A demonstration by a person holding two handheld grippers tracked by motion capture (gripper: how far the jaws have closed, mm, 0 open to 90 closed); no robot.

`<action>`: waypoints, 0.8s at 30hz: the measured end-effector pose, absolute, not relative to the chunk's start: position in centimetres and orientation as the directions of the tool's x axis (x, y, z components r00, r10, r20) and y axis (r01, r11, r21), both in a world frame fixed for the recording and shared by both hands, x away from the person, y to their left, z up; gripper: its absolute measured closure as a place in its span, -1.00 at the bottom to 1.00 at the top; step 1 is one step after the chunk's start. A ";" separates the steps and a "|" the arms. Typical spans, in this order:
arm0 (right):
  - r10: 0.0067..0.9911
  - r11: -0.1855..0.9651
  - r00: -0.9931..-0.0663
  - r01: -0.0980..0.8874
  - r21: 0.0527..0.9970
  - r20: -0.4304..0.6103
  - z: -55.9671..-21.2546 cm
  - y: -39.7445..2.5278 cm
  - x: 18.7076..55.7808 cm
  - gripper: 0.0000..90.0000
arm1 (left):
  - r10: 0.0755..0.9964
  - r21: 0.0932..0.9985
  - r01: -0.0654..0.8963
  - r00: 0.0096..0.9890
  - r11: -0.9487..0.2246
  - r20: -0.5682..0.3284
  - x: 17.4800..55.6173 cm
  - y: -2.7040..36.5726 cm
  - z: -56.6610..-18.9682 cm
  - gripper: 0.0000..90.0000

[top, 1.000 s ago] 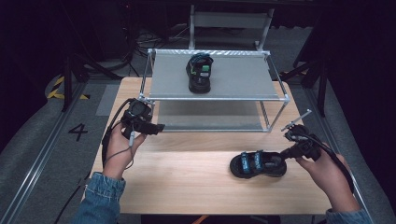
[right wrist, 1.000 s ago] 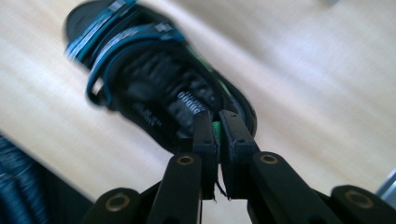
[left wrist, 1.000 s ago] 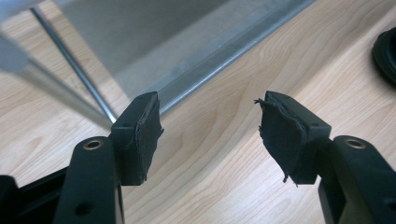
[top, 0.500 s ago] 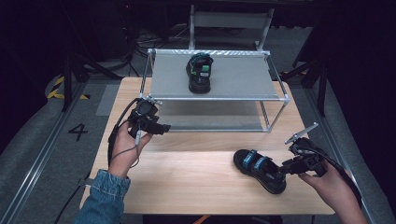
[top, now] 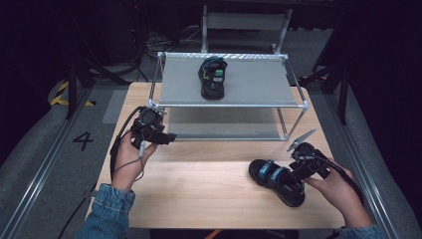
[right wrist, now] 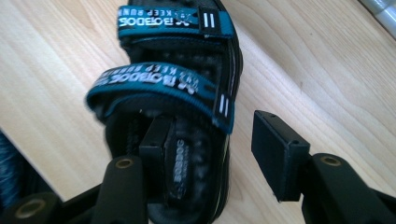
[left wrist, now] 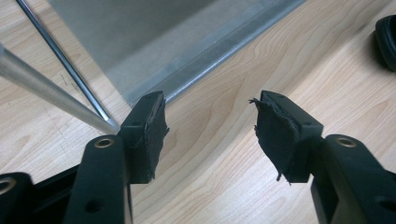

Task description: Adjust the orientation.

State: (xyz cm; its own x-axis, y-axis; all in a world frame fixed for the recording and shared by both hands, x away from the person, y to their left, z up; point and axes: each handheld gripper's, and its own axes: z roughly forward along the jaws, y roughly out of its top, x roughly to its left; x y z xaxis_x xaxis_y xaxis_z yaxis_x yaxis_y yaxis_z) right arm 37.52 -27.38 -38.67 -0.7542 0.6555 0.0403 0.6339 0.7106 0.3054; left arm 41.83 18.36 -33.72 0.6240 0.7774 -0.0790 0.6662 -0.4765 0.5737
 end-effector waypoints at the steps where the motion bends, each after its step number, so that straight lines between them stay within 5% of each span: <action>1: 0.652 0.714 -0.757 0.630 0.307 0.038 -38.8 -27.3 37.6 0.12 | 0.780 0.576 0.668 0.620 -0.470 -0.082 41.8 18.4 -33.7 -0.04; 5: 0.633 0.727 -0.773 0.609 0.317 0.034 -39.4 -26.8 38.0 0.15 | 0.779 0.580 0.668 0.621 -0.466 -0.088 41.9 18.5 -33.7 -0.02; 14: 0.712 0.646 -0.700 0.683 0.339 0.054 -39.3 -26.0 38.6 0.63 | 0.766 0.570 0.663 0.637 -0.485 -0.090 42.2 18.2 -33.9 0.03; 21: 0.857 0.442 -0.508 0.811 0.383 0.085 -39.8 -27.5 40.0 0.52 | 0.762 0.571 0.660 0.641 -0.488 -0.089 42.2 18.4 -33.8 0.04; 24: 0.854 0.431 -0.508 0.811 0.396 0.110 -40.0 -27.8 39.8 0.48 | 0.764 0.568 0.666 0.638 -0.483 -0.098 42.2 18.3 -33.9 0.04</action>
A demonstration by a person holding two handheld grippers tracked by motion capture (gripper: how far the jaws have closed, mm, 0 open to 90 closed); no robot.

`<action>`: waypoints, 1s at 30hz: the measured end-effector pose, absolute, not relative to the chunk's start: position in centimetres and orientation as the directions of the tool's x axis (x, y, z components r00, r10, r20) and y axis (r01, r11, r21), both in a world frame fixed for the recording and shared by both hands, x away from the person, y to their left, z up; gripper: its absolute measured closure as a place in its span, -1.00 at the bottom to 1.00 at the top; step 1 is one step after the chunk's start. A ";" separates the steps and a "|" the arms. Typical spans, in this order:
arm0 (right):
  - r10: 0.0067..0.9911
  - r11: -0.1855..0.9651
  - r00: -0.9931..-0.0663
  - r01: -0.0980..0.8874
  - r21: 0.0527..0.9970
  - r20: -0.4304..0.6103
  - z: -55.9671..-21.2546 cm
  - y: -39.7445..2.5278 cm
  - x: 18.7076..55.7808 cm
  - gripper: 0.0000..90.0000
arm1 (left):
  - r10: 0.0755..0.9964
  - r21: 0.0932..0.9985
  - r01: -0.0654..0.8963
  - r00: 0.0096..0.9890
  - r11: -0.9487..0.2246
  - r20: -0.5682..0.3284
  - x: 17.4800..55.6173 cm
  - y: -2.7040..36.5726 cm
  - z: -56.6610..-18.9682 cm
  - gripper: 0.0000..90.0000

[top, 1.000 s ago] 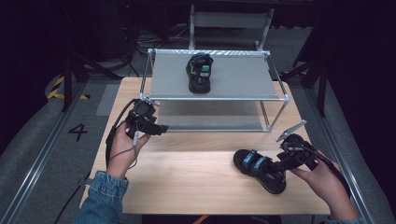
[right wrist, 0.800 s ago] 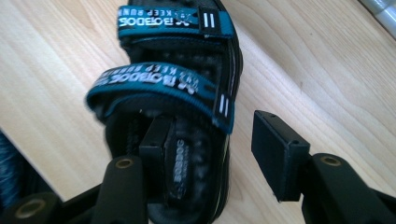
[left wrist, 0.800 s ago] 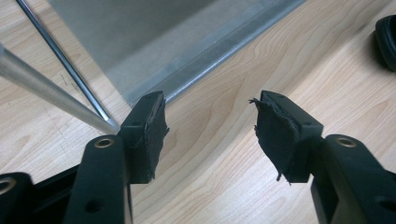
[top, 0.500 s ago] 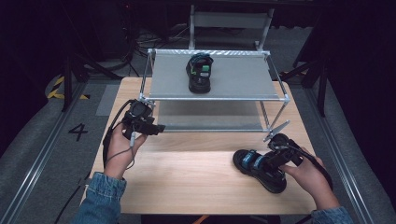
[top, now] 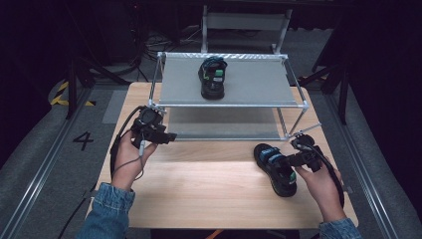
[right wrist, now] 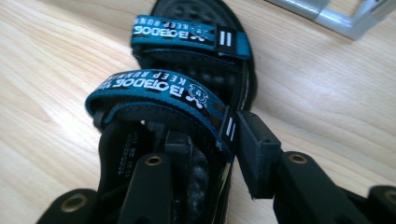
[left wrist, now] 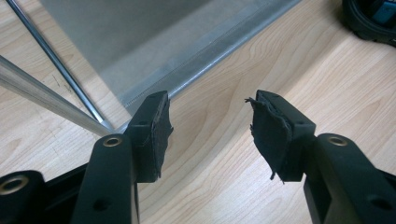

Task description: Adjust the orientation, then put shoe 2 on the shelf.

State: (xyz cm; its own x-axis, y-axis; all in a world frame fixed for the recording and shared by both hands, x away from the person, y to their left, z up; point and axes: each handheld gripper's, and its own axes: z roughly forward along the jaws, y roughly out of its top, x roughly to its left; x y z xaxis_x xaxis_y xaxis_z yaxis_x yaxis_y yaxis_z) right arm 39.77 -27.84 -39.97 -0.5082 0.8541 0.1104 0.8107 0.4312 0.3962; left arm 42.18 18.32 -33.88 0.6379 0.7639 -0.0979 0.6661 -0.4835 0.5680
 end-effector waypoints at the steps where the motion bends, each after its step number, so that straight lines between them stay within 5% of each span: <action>1: 0.852 0.434 -0.512 0.808 0.400 0.110 -39.9 -27.9 39.6 0.45 | 0.765 0.566 0.666 0.637 -0.486 -0.093 42.2 18.2 -34.0 0.04; 15: 0.776 0.579 -0.631 0.711 0.400 -0.001 -40.1 -26.2 40.3 0.17 | 0.757 0.575 0.659 0.646 -0.485 -0.101 42.7 18.0 -33.8 0.04; 25: 0.776 0.593 -0.628 0.694 0.409 -0.060 -39.5 -25.9 39.7 0.60 | 0.742 0.587 0.644 0.662 -0.490 -0.107 43.3 17.4 -33.5 0.04; 30: 0.765 0.599 -0.642 0.683 0.417 -0.048 -39.2 -25.9 39.3 0.62 | 0.751 0.592 0.649 0.651 -0.478 -0.107 43.1 17.9 -33.4 0.04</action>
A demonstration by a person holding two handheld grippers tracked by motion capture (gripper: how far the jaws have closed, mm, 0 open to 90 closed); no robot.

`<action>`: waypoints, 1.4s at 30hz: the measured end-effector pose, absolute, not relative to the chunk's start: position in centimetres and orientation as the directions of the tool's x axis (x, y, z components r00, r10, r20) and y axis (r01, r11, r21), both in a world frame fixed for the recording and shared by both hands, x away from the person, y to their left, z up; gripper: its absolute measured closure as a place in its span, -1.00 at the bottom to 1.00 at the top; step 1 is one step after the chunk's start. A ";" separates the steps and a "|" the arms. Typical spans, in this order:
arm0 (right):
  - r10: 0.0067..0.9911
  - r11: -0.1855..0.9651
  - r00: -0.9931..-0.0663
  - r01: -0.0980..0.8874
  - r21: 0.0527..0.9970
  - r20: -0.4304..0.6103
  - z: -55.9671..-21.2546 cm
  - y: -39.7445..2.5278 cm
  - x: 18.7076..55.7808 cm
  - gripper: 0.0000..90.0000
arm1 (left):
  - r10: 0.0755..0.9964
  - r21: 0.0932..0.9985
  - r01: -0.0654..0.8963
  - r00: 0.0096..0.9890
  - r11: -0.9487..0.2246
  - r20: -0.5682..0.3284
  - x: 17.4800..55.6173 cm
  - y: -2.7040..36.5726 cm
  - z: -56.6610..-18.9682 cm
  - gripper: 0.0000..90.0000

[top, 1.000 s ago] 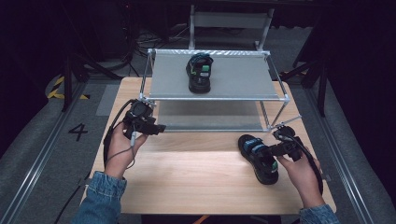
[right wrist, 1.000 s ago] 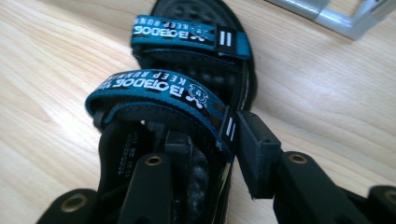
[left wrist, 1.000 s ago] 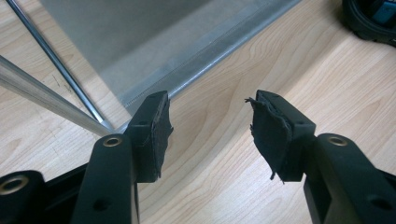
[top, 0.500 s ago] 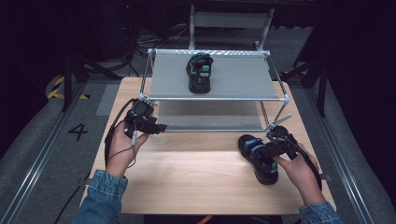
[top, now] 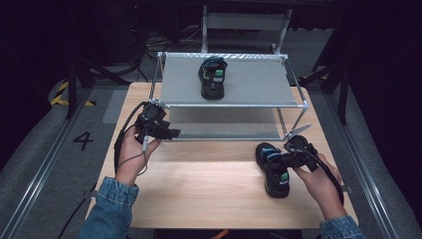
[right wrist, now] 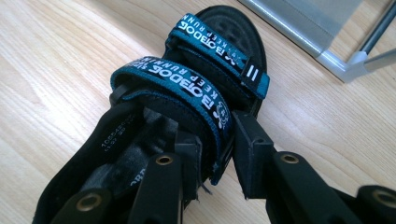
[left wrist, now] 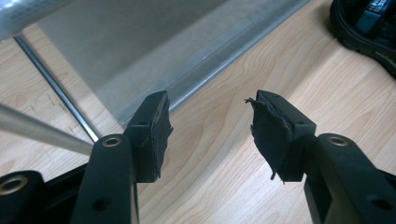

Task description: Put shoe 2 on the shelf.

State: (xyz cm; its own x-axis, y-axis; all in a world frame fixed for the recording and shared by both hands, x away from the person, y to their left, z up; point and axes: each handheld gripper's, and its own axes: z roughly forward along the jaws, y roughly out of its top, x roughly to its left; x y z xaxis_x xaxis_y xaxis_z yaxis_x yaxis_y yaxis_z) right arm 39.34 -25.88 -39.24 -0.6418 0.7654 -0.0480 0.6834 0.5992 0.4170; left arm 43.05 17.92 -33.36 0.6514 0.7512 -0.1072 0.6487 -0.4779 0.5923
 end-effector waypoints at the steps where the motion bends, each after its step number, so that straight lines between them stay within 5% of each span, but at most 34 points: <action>1: 0.764 0.600 -0.644 0.682 0.418 -0.045 -39.1 -25.9 39.3 0.63 | 0.753 0.593 0.651 0.648 -0.474 -0.109 43.0 18.0 -33.4 0.04; 18: 0.749 0.557 -0.659 0.681 0.475 0.067 -33.5 -24.5 39.5 0.62 | 0.804 0.590 0.692 0.583 -0.415 -0.118 41.2 21.7 -33.6 0.03; 42: 0.701 0.579 -0.711 0.613 0.537 0.056 -24.8 -22.9 40.1 0.62 | 0.844 0.576 0.732 0.521 -0.364 -0.129 39.8 24.3 -34.1 -0.07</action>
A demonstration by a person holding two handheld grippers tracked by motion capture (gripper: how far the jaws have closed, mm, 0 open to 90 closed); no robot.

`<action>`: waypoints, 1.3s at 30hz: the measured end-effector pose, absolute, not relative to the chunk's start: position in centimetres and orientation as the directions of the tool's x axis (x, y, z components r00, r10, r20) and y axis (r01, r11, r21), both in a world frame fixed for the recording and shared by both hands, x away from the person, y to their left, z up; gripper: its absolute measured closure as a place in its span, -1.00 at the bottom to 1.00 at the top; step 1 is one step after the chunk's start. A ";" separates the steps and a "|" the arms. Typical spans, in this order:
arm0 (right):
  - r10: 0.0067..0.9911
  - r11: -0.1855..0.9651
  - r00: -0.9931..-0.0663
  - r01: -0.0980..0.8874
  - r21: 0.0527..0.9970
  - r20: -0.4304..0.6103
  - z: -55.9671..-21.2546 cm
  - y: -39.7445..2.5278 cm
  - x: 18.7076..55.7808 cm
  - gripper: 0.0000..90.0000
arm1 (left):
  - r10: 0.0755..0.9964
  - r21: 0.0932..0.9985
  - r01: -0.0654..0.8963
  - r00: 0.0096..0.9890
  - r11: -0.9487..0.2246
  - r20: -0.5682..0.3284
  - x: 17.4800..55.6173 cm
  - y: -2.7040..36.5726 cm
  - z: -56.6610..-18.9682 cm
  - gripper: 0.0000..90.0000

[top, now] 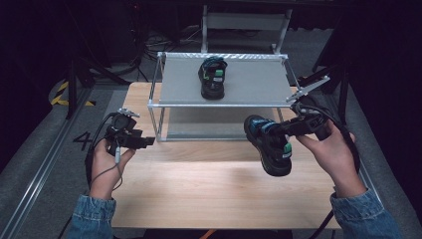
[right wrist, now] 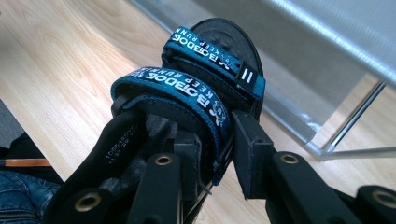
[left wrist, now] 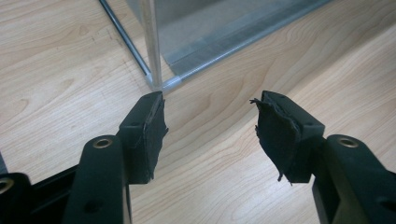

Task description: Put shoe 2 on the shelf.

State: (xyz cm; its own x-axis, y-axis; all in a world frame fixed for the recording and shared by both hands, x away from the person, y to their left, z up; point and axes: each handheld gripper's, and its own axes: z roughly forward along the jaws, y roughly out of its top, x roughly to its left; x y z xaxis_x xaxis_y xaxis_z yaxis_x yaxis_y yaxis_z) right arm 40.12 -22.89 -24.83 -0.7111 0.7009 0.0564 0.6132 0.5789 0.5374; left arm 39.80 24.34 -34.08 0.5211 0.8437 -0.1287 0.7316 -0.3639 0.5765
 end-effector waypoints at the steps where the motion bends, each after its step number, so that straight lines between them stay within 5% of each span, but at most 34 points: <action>1: 0.699 0.581 -0.713 0.610 0.539 0.052 -24.5 -22.8 40.1 0.62 | 0.843 0.576 0.730 0.523 -0.367 -0.125 39.8 24.5 -34.1 -0.08; 39: 0.754 0.520 -0.655 0.639 0.566 0.047 -18.1 -20.0 46.9 0.63 | 0.865 0.540 0.769 0.483 -0.342 -0.140 40.8 25.4 -34.6 -0.36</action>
